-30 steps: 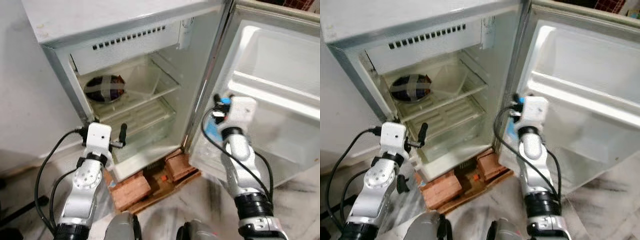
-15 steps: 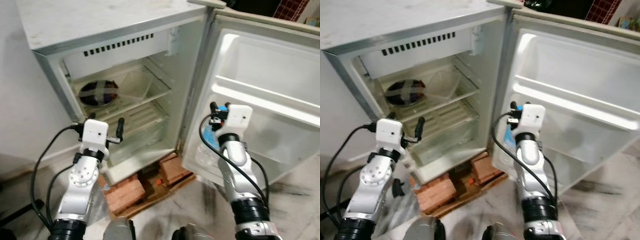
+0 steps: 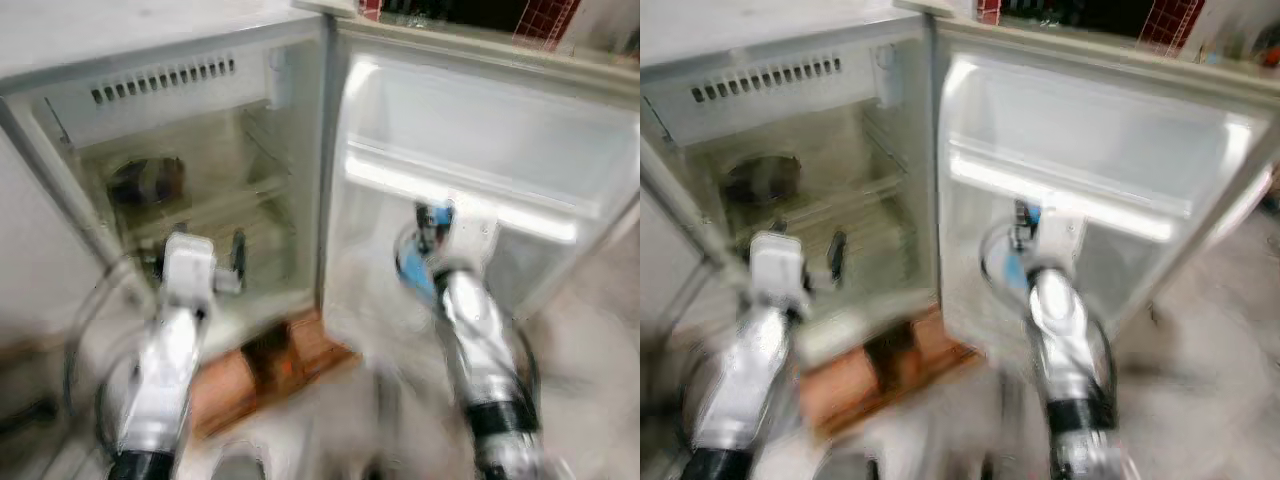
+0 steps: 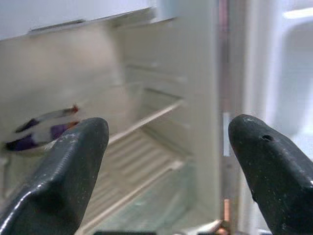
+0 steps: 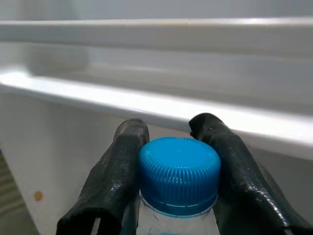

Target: Restocking fridge

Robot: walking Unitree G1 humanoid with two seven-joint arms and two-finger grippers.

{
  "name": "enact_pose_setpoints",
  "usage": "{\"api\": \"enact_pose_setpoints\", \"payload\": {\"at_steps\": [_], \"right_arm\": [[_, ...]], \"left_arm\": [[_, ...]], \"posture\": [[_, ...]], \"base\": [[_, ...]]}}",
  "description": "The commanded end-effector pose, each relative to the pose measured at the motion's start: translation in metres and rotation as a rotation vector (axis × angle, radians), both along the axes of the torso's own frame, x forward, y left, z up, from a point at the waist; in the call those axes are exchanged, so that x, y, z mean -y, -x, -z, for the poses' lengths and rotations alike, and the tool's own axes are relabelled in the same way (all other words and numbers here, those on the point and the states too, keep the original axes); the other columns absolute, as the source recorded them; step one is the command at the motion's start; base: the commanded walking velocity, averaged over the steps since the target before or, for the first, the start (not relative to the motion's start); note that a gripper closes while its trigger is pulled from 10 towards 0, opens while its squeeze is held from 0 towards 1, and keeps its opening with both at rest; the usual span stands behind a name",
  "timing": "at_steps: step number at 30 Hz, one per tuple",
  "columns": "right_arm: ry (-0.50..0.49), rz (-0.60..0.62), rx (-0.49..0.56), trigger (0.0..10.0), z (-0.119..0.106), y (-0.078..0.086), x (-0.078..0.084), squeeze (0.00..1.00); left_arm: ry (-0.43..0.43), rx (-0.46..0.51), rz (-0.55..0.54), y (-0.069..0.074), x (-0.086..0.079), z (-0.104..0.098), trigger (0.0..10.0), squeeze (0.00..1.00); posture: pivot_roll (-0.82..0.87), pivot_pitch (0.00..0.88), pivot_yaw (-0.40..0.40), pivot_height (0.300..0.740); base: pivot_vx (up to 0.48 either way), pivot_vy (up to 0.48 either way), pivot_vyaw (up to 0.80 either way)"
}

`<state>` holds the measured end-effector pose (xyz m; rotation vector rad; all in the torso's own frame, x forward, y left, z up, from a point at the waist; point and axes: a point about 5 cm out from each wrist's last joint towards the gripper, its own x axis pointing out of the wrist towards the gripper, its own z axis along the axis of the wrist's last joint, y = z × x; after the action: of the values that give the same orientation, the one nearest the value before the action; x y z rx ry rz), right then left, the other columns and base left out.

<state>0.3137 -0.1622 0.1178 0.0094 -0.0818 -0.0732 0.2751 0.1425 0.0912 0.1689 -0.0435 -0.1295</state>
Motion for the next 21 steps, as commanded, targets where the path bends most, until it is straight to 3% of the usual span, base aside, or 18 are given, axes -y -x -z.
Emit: {"api": "enact_pose_setpoints", "payload": {"at_steps": [1,8,17,21], "right_arm": [[-0.009,0.006,0.043,10.0,-0.012,-0.0058,-0.0022,0.0],[-0.011,-0.003,0.054,10.0,-0.0155,-0.0096,-0.0048,0.0],[-0.003,-0.006,0.058,10.0,-0.0173,-0.0121,-0.005,0.0],[0.0,-0.006,0.057,10.0,-0.0166,-0.0118,-0.0052,0.0]], "left_arm": [[-0.035,0.013,-0.032,-0.0003,-0.0101,-0.0023,10.0,0.0],[-0.054,0.023,-0.042,-0.0029,-0.0136,-0.0037,10.0,0.0],[-0.046,0.019,-0.051,-0.0043,-0.0139,-0.0028,10.0,0.0],[-0.049,0.021,-0.047,-0.005,-0.0139,-0.0028,10.0,0.0]], "posture": [[0.12,0.0,-0.003,0.74],[0.13,0.0,-0.005,0.74],[0.12,0.0,-0.006,0.74],[0.12,0.0,-0.005,0.74]], "base": [[0.0,0.0,0.0],[0.0,-0.107,0.0],[0.0,-0.422,0.0],[0.0,-0.169,0.0]]}}
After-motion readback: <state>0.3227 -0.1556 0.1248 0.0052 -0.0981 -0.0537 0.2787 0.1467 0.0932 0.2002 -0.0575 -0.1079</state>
